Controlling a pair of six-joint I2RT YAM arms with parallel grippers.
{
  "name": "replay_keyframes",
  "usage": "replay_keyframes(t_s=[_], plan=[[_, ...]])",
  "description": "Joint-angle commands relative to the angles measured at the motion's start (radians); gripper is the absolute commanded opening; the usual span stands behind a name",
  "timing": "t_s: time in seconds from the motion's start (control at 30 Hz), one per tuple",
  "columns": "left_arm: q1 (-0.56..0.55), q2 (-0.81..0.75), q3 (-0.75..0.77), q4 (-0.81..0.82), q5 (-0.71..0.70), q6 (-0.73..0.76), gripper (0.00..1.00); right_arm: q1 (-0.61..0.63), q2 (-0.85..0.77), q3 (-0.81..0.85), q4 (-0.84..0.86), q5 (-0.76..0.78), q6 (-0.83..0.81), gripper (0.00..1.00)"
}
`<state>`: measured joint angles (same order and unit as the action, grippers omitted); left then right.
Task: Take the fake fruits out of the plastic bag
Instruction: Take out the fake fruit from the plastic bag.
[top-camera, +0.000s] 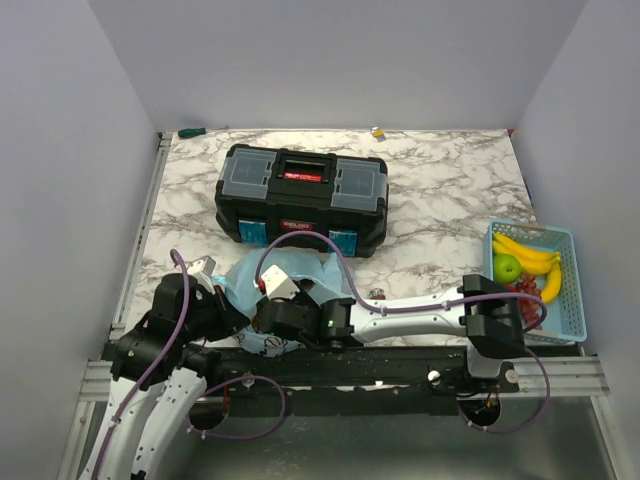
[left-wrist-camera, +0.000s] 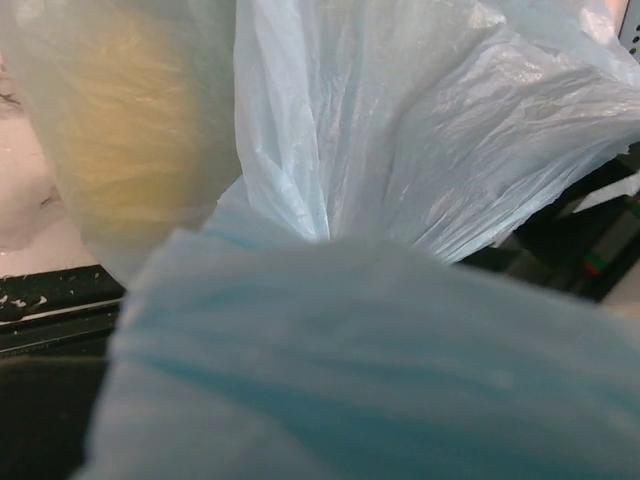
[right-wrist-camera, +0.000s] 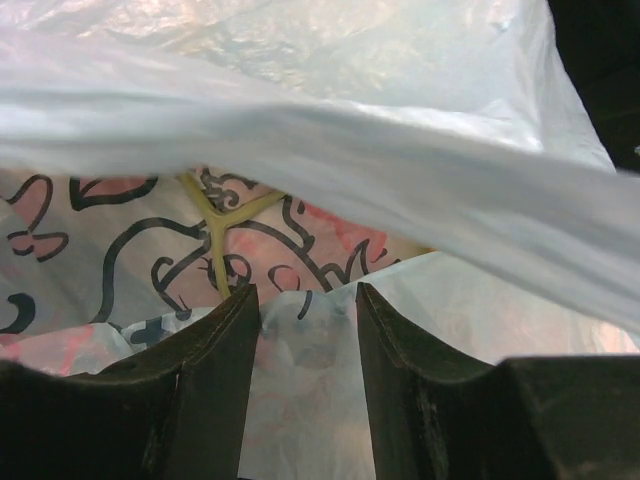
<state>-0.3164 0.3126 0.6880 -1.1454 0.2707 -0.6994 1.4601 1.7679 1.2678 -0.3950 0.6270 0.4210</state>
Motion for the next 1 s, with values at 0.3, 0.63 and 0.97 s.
replay_keyframes(t_s=[0.3,0.63,0.97], plan=[[-0.004,0.019,-0.074,0.051,0.183,0.14,0.0,0.054,0.111,0.119,-0.005,0.074,0.038,0.46],[-0.004,-0.002,-0.079,0.042,0.282,0.221,0.0,0.051,0.26,0.242,-0.075,0.272,0.092,0.39],[-0.006,-0.04,-0.088,0.05,0.296,0.223,0.0,0.008,0.341,0.268,-0.406,0.393,0.252,0.39]])
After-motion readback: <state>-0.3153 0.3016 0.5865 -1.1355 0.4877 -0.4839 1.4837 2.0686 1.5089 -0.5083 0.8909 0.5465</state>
